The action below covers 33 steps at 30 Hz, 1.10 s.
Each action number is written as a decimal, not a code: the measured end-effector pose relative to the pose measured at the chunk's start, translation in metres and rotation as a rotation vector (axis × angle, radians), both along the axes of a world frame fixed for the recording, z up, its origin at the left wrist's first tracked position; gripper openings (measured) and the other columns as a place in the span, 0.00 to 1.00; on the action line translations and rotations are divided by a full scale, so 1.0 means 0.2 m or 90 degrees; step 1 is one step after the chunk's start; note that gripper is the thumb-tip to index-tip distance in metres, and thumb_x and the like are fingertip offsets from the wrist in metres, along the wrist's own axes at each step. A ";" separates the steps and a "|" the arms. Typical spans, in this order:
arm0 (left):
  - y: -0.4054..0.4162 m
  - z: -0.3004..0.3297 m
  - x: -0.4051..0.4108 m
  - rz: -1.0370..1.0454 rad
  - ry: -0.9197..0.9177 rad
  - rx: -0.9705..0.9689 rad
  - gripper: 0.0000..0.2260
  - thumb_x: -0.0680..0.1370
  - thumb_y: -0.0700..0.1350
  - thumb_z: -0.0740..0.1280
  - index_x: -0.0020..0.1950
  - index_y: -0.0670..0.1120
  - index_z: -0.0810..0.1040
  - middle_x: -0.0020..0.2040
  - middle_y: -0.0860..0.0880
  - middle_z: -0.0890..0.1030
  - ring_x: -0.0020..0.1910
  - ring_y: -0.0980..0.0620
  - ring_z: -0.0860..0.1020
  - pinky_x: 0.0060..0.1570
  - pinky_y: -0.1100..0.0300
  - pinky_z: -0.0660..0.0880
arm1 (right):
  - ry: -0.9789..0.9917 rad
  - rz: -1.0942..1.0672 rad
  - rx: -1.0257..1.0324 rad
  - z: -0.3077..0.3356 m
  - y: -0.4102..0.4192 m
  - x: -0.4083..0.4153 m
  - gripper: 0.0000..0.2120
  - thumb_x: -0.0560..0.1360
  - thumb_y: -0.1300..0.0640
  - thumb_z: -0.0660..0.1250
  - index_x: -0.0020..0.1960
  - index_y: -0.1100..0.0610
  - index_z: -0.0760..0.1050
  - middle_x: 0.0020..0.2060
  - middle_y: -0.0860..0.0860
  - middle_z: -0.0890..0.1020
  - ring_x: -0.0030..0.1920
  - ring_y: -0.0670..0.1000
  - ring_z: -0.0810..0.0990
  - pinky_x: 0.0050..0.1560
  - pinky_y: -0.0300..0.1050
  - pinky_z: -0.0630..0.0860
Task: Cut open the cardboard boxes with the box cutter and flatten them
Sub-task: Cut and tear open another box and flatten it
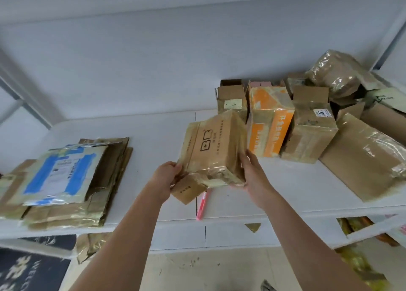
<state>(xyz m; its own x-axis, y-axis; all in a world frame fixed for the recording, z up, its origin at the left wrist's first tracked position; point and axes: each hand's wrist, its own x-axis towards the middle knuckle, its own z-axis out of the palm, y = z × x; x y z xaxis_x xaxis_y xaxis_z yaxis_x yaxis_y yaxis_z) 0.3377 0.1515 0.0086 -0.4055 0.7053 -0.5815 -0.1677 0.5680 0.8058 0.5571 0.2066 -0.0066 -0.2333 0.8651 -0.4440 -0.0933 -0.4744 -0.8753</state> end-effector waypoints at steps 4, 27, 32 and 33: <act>-0.13 -0.03 -0.13 0.088 -0.006 -0.024 0.05 0.82 0.44 0.65 0.51 0.42 0.75 0.48 0.45 0.82 0.44 0.47 0.80 0.47 0.49 0.75 | 0.001 0.103 0.135 0.05 0.01 -0.20 0.30 0.76 0.41 0.68 0.74 0.37 0.59 0.62 0.46 0.80 0.54 0.44 0.84 0.52 0.48 0.82; -0.23 -0.01 -0.38 0.140 0.122 0.121 0.31 0.76 0.58 0.69 0.77 0.57 0.61 0.59 0.53 0.77 0.54 0.52 0.80 0.45 0.55 0.81 | -0.187 0.533 0.409 0.05 -0.01 -0.67 0.35 0.70 0.39 0.74 0.73 0.35 0.64 0.72 0.45 0.66 0.70 0.44 0.68 0.67 0.37 0.67; -0.17 -0.03 -0.33 0.102 0.085 0.051 0.32 0.78 0.49 0.69 0.76 0.66 0.57 0.57 0.47 0.79 0.50 0.48 0.81 0.38 0.53 0.79 | -0.393 0.371 0.456 -0.16 0.08 -0.45 0.16 0.82 0.57 0.60 0.67 0.44 0.74 0.55 0.52 0.76 0.44 0.48 0.79 0.44 0.36 0.75; -0.17 -0.04 -0.32 0.106 0.078 0.045 0.31 0.78 0.49 0.69 0.75 0.66 0.58 0.58 0.46 0.79 0.51 0.47 0.80 0.39 0.51 0.80 | -0.506 0.426 0.482 -0.22 0.08 -0.39 0.18 0.81 0.61 0.59 0.68 0.47 0.75 0.53 0.52 0.74 0.42 0.49 0.77 0.42 0.36 0.72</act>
